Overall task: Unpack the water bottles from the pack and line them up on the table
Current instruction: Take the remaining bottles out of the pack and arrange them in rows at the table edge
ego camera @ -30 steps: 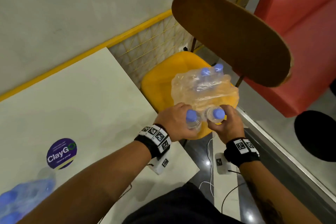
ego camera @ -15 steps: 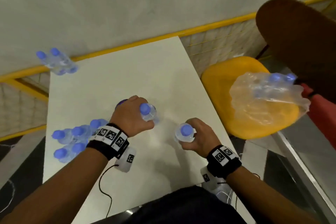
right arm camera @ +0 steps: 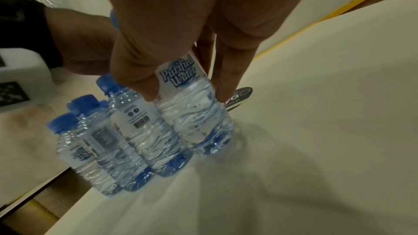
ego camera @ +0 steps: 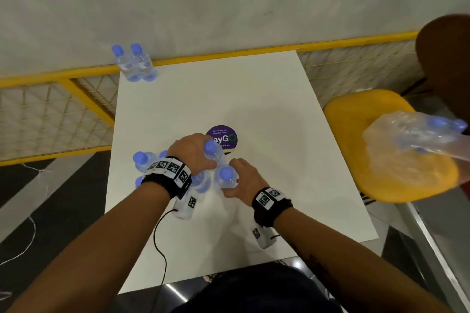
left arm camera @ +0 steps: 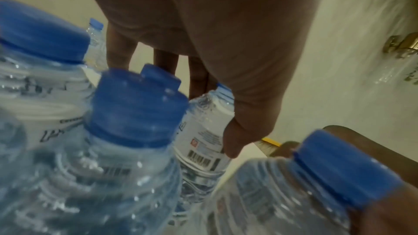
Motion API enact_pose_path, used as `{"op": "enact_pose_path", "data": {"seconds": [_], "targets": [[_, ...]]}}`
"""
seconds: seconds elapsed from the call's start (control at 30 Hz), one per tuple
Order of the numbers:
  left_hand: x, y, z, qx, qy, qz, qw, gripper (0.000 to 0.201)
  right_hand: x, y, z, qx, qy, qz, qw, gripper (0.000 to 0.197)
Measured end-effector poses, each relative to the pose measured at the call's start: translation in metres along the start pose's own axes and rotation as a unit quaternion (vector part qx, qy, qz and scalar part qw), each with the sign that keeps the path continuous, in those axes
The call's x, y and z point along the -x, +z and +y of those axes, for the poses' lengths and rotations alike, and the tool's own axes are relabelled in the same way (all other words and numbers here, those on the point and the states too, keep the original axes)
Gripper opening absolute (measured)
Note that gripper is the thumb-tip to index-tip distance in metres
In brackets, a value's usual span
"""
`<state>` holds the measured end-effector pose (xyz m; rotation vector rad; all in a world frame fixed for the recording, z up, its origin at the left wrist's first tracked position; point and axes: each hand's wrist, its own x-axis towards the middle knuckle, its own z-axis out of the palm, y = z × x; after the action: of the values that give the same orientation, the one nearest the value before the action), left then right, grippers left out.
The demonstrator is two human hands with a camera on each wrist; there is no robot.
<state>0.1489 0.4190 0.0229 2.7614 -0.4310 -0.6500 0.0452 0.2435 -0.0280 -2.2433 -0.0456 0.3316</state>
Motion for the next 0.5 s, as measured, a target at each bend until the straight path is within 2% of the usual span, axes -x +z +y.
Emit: {"op": "enact_pose_path", "data": {"seconds": [0.13, 0.27, 0.5], "targets": [[-0.009, 0.011, -0.004, 0.001, 0.02, -0.01, 1.0, 0.036, -0.011, 0.013, 0.002, 0.003, 0.013, 0.012, 1.0, 0.051], [-0.014, 0.012, -0.006, -0.03, 0.011, -0.023, 0.999, 0.039, -0.015, 0.025, 0.005, 0.005, 0.025, 0.02, 0.999, 0.048], [-0.019, 0.004, -0.01, -0.02, 0.057, -0.047, 0.997, 0.032, -0.02, 0.029, 0.003, -0.008, 0.026, 0.021, 0.999, 0.051]]}}
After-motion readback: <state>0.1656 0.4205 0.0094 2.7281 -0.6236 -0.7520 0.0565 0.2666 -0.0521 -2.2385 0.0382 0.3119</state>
